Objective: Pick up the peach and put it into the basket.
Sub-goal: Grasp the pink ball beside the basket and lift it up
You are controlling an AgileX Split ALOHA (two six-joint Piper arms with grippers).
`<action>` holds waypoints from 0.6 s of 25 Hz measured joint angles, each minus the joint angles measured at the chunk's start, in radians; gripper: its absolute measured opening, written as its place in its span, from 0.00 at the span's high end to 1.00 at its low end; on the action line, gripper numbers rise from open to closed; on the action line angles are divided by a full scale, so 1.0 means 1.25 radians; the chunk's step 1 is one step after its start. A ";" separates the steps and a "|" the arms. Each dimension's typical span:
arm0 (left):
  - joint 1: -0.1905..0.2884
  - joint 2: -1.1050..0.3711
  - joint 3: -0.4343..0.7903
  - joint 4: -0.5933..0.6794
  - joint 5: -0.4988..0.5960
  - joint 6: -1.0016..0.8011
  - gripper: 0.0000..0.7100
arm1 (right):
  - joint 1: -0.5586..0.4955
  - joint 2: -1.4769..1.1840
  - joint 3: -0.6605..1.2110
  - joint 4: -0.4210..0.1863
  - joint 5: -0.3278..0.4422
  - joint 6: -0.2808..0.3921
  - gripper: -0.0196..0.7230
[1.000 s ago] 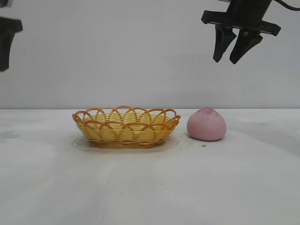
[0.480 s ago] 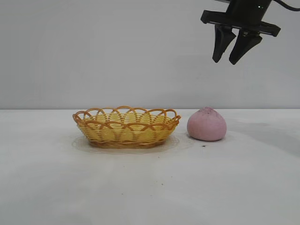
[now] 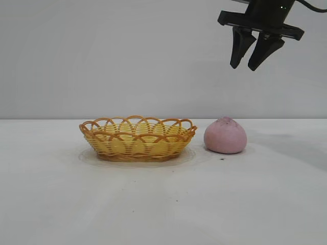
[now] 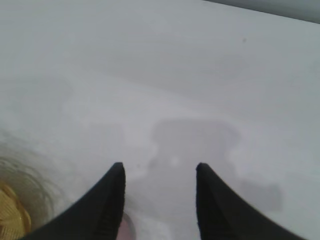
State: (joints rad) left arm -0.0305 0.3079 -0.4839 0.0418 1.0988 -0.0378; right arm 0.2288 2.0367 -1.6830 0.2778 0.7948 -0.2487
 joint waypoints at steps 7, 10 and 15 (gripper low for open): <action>0.000 -0.200 0.000 0.000 0.006 0.002 0.34 | 0.000 0.000 0.000 0.000 0.017 0.000 0.54; 0.000 -0.257 0.000 0.000 0.017 0.006 0.34 | 0.001 0.002 0.000 0.000 0.056 -0.002 0.54; 0.000 -0.260 0.000 -0.009 0.018 0.023 0.34 | 0.015 0.016 -0.002 0.006 0.127 -0.014 0.54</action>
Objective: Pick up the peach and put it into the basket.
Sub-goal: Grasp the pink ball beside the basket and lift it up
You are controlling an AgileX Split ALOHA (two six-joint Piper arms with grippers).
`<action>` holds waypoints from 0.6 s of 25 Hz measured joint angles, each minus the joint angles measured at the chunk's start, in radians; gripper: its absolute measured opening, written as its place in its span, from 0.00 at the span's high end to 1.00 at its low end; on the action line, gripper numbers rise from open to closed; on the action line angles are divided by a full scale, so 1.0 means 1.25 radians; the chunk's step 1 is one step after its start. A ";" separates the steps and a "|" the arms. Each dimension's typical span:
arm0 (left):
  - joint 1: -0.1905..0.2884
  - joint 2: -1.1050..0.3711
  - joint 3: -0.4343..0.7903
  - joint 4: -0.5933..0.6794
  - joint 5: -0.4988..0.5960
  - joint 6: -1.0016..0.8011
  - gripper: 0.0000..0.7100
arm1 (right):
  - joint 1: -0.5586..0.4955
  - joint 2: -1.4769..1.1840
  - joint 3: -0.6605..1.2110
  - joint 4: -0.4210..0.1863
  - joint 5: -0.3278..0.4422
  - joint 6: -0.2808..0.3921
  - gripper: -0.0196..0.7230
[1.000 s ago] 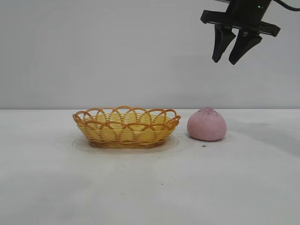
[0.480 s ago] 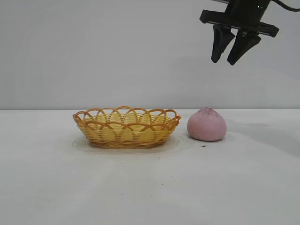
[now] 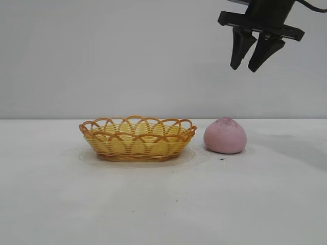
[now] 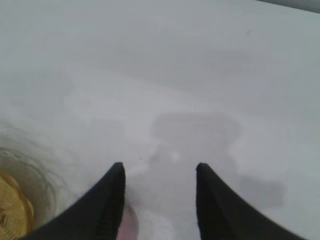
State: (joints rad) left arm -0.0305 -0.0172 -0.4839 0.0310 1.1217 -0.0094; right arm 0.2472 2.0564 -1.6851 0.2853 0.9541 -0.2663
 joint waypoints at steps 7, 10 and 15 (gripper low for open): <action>0.000 0.000 0.000 -0.007 0.000 0.003 0.34 | 0.052 0.068 0.000 0.015 0.037 -0.012 0.54; 0.000 0.000 0.000 -0.007 0.000 0.003 0.34 | 0.068 0.104 0.000 0.017 0.053 -0.013 0.54; 0.000 0.000 0.000 -0.009 0.000 0.003 0.34 | 0.076 0.132 -0.002 -0.028 0.055 -0.009 0.91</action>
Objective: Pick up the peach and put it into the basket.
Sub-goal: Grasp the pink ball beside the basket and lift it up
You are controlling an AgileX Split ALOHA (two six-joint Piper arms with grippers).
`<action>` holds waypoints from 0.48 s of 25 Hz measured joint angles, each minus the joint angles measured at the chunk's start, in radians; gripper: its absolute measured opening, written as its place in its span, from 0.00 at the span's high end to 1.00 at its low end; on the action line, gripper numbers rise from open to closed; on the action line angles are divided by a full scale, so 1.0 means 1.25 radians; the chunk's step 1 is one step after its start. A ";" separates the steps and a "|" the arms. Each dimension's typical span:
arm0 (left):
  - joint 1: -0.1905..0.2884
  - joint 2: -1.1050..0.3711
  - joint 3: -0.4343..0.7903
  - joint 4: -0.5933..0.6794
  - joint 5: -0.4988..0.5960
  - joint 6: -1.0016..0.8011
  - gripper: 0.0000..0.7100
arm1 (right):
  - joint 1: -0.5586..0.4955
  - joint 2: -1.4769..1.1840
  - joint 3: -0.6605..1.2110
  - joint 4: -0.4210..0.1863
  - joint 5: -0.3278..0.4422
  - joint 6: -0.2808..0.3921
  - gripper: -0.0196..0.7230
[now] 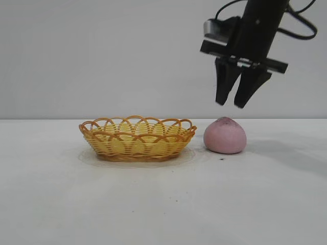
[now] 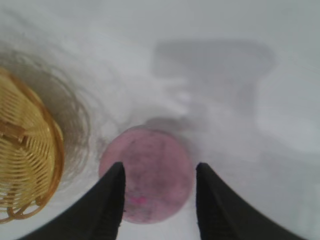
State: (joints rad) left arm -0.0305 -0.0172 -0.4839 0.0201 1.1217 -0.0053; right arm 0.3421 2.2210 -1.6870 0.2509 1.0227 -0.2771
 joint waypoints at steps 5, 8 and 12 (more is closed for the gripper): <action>0.000 0.000 0.000 0.000 0.000 0.000 0.34 | 0.004 -0.053 -0.034 0.029 -0.002 -0.022 0.97; 0.000 0.000 0.000 0.000 0.000 0.000 0.34 | 0.024 -0.084 -0.090 0.055 -0.003 -0.041 0.97; 0.000 0.000 0.000 0.000 0.000 0.000 0.34 | 0.090 -0.091 -0.148 0.072 0.000 -0.049 0.97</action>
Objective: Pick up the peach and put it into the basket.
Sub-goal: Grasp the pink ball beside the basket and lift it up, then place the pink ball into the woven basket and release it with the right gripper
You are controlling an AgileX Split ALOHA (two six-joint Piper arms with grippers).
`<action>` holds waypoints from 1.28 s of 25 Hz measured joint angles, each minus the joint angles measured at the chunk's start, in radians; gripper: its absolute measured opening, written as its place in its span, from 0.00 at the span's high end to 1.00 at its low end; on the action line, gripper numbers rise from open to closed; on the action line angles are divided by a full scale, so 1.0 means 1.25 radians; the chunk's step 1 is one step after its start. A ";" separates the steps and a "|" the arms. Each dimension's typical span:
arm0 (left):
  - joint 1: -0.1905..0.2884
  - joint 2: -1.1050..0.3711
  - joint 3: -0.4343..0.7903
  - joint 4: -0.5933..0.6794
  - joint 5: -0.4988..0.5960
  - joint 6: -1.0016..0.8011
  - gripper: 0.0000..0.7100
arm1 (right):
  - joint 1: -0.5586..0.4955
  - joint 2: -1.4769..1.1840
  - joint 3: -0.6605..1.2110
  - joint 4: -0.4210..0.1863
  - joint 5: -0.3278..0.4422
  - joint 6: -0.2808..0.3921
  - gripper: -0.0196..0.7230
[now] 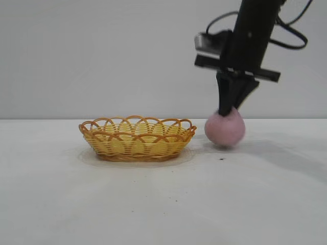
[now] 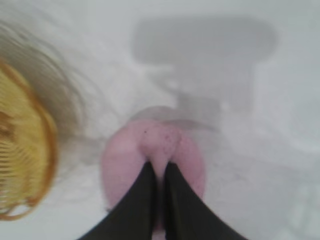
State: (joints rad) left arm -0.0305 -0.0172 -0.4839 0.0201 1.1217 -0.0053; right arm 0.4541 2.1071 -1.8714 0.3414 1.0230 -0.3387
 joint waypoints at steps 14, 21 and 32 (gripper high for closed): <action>0.000 0.000 0.000 0.000 0.000 0.001 0.54 | 0.117 0.136 -0.010 -0.012 0.018 0.023 0.97; 0.000 0.000 0.000 0.000 0.000 0.001 0.61 | 0.117 0.136 -0.058 -0.014 0.054 0.028 0.48; 0.000 0.000 0.000 0.000 0.000 0.001 0.61 | 0.103 0.109 -0.275 -0.117 0.061 0.091 0.38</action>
State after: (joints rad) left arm -0.0305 -0.0172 -0.4839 0.0201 1.1217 -0.0037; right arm 0.5822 2.2427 -2.2152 0.1952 1.0993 -0.2252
